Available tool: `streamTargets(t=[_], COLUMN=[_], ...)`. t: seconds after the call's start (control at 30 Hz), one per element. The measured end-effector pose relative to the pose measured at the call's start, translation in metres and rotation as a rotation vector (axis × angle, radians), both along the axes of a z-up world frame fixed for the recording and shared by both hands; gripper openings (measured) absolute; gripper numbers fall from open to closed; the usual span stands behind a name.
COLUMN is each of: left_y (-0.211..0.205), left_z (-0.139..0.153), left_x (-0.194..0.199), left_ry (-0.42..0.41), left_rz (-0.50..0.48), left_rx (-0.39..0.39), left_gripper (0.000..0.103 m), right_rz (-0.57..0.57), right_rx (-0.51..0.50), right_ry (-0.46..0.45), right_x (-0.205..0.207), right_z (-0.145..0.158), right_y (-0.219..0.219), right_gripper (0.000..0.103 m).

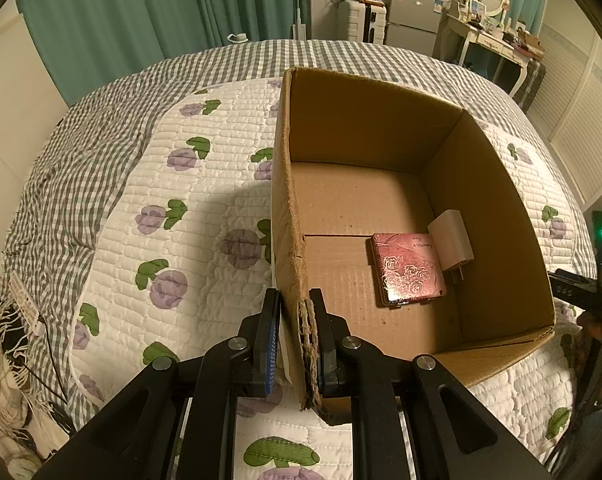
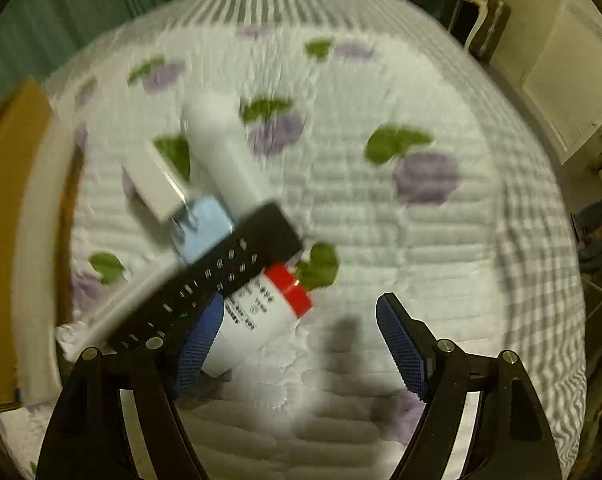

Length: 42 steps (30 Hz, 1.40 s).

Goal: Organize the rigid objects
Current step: 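Grasp the red-capped white bottle with the right tool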

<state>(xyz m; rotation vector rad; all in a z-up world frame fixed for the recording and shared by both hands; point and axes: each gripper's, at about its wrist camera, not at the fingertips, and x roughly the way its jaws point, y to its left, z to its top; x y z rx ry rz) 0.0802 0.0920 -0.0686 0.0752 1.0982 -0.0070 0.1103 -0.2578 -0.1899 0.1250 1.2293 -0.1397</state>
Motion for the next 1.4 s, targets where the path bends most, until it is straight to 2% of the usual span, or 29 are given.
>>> streamTargets(t=[0.2, 0.4, 0.5, 0.7, 0.73, 0.8, 0.87, 1.03, 1.17, 1.4], left_y=[-0.001, -0.001, -0.001, -0.002, -0.001, -0.001, -0.001, 0.000, 0.000, 0.001], left_z=[0.000, 0.000, 0.000, -0.001, -0.001, -0.001, -0.001, 0.000, 0.000, -0.001], left_x=[0.000, 0.000, 0.000, 0.000, 0.000, 0.000, 0.000, 0.000, 0.000, 0.001], left_ry=[-0.001, -0.001, -0.002, -0.005, -0.005, -0.006, -0.004, -0.003, -0.003, -0.001], left_rz=[0.001, 0.001, 0.003, 0.006, 0.008, 0.011, 0.012, 0.009, 0.009, 0.006], left_rx=[0.004, 0.003, 0.003, 0.005, 0.001, -0.001, -0.007, -0.008, -0.010, -0.015], left_gripper=[0.014, 0.014, 0.014, 0.014, 0.014, 0.014, 0.014, 0.014, 0.014, 0.014], right_rz=[0.053, 0.050, 0.065, 0.046, 0.045, 0.071, 0.073, 0.085, 0.086, 0.090], right_rx=[0.024, 0.050, 0.090, 0.163, 0.171, 0.213, 0.207, 0.186, 0.156, 0.123], right_ry=[0.062, 0.112, 0.127, 0.170, 0.170, 0.146, 0.122, 0.052, 0.006, -0.106], right_x=[0.013, 0.011, 0.003, 0.018, 0.020, 0.023, 0.024, 0.008, 0.002, -0.014], right_z=[-0.020, -0.026, -0.029, -0.045, -0.047, -0.045, -0.042, -0.026, -0.009, 0.041], right_y=[0.010, 0.010, 0.016, 0.011, 0.011, 0.012, 0.015, 0.016, 0.013, 0.017], right_gripper=[0.078, 0.078, 0.078, 0.078, 0.074, 0.060, 0.059, 0.048, 0.044, 0.041])
